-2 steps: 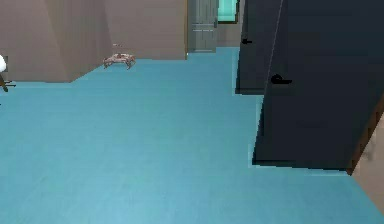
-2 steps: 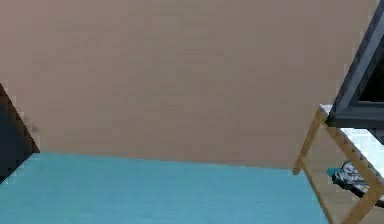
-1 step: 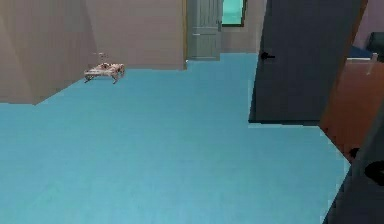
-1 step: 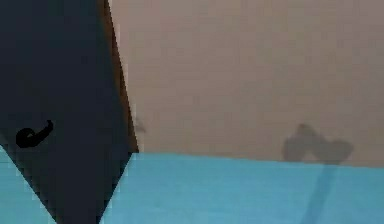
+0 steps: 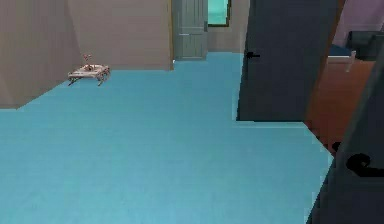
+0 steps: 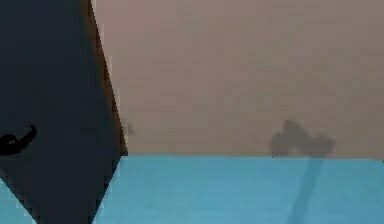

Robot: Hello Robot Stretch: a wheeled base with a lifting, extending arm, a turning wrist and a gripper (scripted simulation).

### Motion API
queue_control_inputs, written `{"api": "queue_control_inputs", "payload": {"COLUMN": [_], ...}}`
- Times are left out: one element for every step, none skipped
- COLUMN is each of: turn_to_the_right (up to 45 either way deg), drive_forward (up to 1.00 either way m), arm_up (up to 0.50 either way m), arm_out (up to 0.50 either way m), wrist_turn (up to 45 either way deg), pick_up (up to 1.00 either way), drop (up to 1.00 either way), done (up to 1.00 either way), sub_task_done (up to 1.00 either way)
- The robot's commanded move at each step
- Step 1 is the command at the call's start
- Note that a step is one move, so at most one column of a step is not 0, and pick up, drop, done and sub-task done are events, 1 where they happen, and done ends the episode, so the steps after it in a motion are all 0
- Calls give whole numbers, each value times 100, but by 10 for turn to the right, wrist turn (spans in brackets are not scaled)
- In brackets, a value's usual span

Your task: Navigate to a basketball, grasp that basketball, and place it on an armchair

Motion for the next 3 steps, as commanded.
{"api": "queue_control_inputs", "payload": {"turn_to_the_right": [0, 0, 450], "drive_forward": [40, 65, 0], "arm_up": [0, 0, 0], "arm_out": [0, 0, 0], "wrist_turn": [0, 0, 0], "pick_up": [0, 0, 0], "drop": [0, 0, 0], "done": [0, 0, 0], "sub_task_done": [0, 0, 0]}}
